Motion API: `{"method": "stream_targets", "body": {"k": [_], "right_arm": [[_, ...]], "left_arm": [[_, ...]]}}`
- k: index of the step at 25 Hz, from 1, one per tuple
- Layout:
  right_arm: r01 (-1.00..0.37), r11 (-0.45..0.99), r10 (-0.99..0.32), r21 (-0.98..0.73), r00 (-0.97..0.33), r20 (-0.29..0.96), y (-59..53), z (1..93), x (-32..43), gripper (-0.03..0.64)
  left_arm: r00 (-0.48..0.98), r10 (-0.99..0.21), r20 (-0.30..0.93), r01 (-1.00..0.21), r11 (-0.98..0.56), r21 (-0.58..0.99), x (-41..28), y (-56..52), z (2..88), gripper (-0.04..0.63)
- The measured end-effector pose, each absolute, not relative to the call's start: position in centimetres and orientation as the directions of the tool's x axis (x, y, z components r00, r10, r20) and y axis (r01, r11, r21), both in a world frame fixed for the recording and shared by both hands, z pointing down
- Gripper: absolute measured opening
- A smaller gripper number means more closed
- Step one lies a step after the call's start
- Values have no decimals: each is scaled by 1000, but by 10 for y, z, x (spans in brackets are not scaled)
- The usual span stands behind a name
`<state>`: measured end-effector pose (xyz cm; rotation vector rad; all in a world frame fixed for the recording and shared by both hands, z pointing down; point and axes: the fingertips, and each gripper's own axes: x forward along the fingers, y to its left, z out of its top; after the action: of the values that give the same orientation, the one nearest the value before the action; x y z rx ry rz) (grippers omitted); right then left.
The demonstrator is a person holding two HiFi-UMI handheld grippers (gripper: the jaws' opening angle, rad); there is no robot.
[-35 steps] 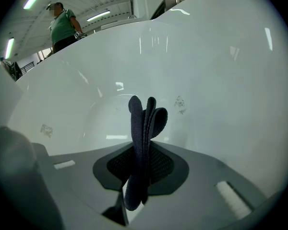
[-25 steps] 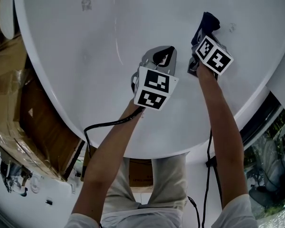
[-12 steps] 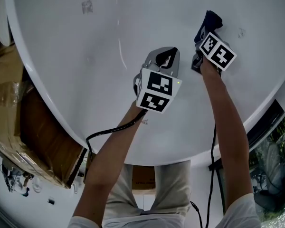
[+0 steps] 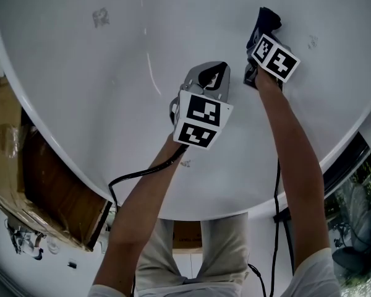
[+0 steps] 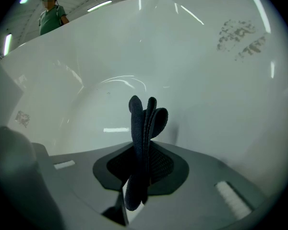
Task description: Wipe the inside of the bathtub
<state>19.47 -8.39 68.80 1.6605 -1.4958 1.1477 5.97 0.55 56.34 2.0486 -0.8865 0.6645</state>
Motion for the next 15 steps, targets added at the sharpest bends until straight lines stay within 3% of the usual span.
{"method": "stream_targets", "body": {"k": [15], "right_arm": [[-983, -157, -398, -90, -21, 917, -92, 709, 203, 60]], "left_arm": [[623, -350, 699, -765, -460, 451, 66, 0, 565, 0]]}}
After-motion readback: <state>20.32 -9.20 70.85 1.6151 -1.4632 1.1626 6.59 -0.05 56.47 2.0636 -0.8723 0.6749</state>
